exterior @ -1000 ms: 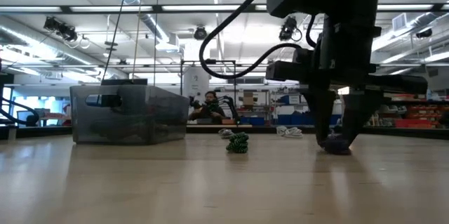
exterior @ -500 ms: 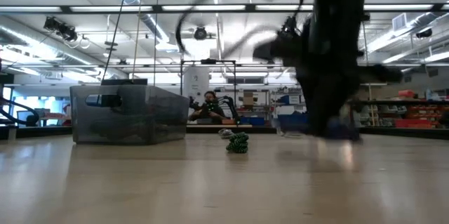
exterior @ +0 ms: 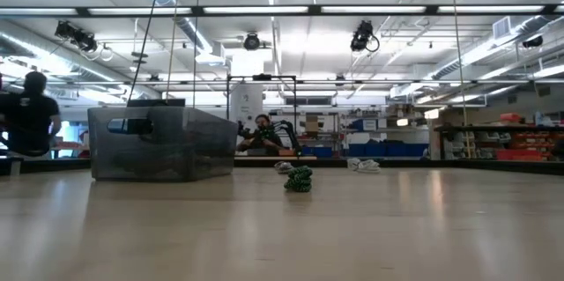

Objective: Pick and place USB-C Cables
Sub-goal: Put the dark blue USB cable into the black bin

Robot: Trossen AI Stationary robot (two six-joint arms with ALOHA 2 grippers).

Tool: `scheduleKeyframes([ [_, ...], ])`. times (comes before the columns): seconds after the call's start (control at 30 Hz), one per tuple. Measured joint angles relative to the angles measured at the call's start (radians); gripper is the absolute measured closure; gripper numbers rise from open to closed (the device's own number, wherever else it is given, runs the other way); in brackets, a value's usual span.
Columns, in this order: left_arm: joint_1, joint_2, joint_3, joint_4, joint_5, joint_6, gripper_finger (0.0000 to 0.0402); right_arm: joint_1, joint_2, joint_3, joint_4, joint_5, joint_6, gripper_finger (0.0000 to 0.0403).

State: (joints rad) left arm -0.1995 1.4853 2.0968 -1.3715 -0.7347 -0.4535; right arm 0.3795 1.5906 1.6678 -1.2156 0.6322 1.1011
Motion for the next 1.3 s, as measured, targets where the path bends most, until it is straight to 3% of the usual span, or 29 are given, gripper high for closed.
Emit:
scheduleKeyframes([
  [0.17, 0.001, 0.005, 0.0, 0.19, 0.102, 0.097, 0.0214, 0.054, -0.065, 0.086, 0.074, 0.09, -0.279, 0.0385],
  [0.43, 0.046, 0.068, -0.01, 0.293, 0.111, 0.094, 0.0214, 0.133, -0.144, 0.118, 0.19, 0.113, -0.548, 0.0385],
  [0.57, 0.075, 0.143, -0.011, 0.389, 0.128, 0.11, 0.0214, 0.157, -0.155, 0.118, 0.183, 0.111, -0.582, 0.0385],
  [0.7, 0.106, 0.205, -0.011, 0.553, 0.304, 0.191, 0.0214, 0.169, -0.154, 0.118, 0.145, 0.104, -0.599, 0.0385],
  [0.8, 0.132, 0.224, -0.011, 0.563, 0.423, 0.207, 0.0214, 0.178, -0.155, 0.118, 0.099, 0.084, -0.58, 0.0385],
  [1.0, 0.174, 0.231, -0.011, 0.54, 0.514, 0.15, 0.0214, 0.205, -0.175, 0.117, -0.024, 0.081, -0.49, 0.0385],
  [1.3, 0.185, 0.23, -0.011, 0.685, 0.681, 0.151, 0.0203, 0.202, -0.185, 0.117, -0.122, 0.132, -0.465, 0.0385],
])
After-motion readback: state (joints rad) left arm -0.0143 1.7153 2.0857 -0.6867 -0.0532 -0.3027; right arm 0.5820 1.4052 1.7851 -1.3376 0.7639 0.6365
